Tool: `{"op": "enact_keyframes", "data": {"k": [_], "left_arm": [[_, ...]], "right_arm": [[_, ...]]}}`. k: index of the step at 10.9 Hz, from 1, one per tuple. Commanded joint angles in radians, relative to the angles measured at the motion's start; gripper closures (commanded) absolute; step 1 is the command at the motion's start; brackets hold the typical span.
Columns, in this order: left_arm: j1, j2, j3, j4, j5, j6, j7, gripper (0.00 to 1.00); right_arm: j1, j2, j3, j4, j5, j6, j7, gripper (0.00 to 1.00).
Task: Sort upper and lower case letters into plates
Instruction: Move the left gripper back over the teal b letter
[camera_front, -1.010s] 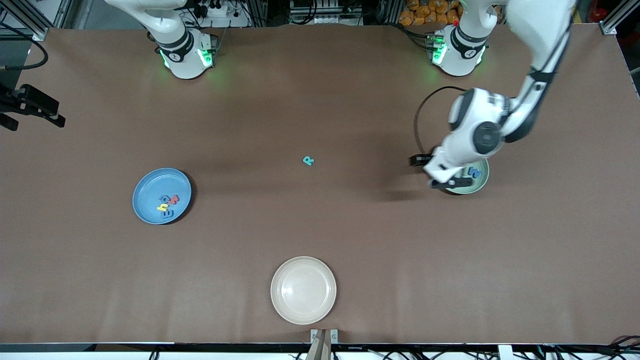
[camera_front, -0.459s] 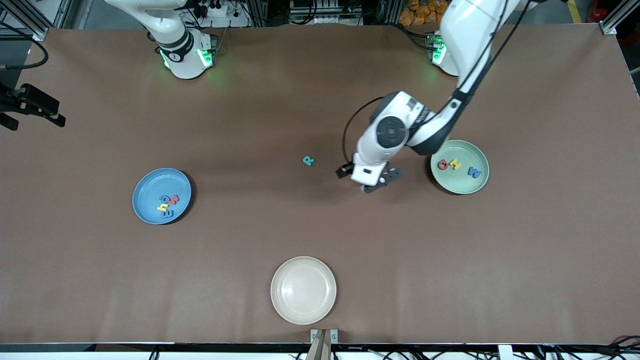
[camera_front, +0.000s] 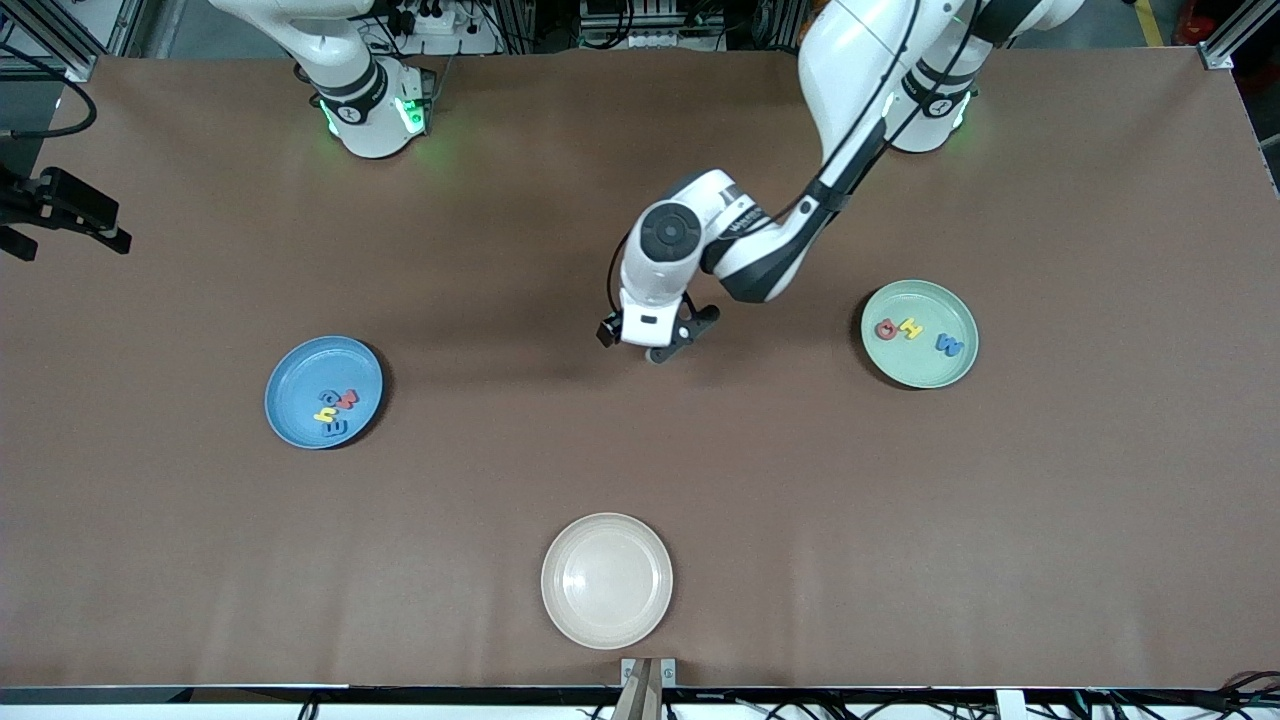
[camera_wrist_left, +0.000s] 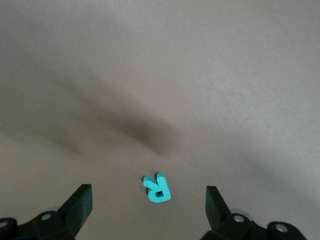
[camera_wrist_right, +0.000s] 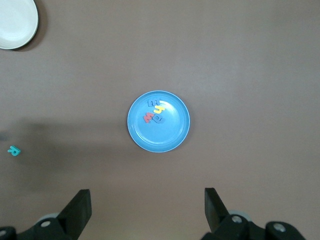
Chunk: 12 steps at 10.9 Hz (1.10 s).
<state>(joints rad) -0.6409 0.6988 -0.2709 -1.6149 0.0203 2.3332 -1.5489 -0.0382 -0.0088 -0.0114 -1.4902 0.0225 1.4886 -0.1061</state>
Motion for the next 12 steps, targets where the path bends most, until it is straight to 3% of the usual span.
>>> {"op": "enact_keyframes", "data": {"k": [1,4,6,12], "left_arm": [[-0.036,0.043,0.036,0.032,0.032,-0.025,-0.101,0.00],[-0.104,0.079,0.080,0.033,0.027,-0.037,-0.126,0.00],[-0.127,0.132,0.085,0.091,0.026,-0.061,-0.149,0.00],[-0.128,0.146,0.091,0.147,0.013,-0.106,-0.191,0.00]], "right_arm": [[-0.014,0.006,0.007,0.019,0.022,-0.016,-0.007,0.00],[-0.014,0.007,0.007,0.019,0.022,-0.016,-0.007,0.00],[-0.014,0.007,0.007,0.019,0.022,-0.016,-0.007,0.00],[-0.014,0.010,0.007,0.019,0.022,-0.014,-0.009,0.00]]}}
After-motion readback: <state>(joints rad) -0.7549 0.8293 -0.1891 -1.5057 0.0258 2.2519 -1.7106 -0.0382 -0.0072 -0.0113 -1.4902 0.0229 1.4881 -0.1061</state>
